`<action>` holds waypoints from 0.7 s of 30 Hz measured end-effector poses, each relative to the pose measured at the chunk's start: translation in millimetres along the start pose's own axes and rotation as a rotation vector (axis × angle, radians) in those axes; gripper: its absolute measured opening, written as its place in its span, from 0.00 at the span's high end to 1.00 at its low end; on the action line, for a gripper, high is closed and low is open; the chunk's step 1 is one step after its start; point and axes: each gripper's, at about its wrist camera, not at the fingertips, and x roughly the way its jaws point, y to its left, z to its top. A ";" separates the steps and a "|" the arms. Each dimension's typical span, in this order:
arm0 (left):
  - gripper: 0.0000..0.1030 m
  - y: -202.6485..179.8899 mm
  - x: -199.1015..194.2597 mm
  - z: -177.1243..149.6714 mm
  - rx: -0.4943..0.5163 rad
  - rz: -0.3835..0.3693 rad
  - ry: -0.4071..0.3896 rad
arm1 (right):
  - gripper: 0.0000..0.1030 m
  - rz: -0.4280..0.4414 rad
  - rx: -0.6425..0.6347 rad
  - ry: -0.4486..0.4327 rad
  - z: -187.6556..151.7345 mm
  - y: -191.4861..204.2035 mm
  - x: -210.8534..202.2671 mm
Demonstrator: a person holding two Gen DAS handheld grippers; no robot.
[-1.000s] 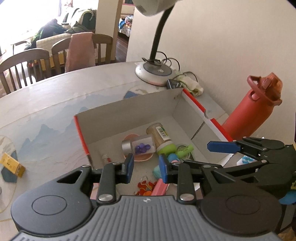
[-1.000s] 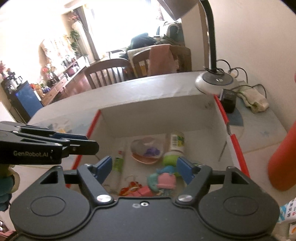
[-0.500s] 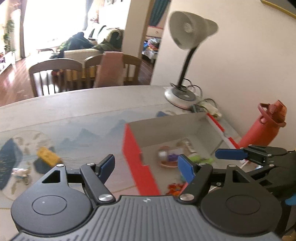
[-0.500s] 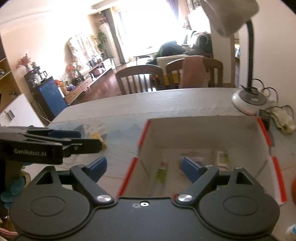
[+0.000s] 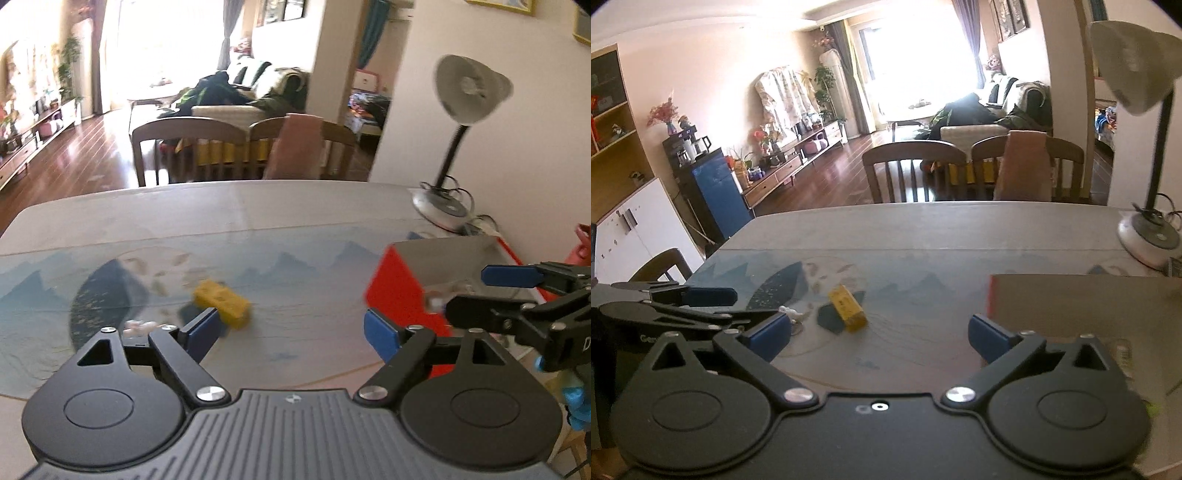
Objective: Organize rigid objects
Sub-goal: 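Withdraw both tools from the box toward the remaining table items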
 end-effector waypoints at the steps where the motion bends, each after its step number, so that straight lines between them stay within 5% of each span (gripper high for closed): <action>1: 0.14 8.5 -0.3 -0.9 -0.007 0.005 -0.005 | 0.01 0.001 -0.001 0.003 0.9 6.2 5.3; 4: 0.13 33.0 -0.3 -3.3 -0.012 0.029 -0.029 | 0.01 -0.001 -0.009 0.018 5.1 18.9 22.5; 6: 0.00 48.7 1.8 -5.5 -0.013 0.050 -0.041 | 0.01 0.000 -0.010 0.024 8.0 26.3 32.4; 21: 0.00 137.0 67.8 -25.1 -0.086 0.131 -0.003 | 0.04 -0.053 -0.180 0.111 2.6 62.6 129.5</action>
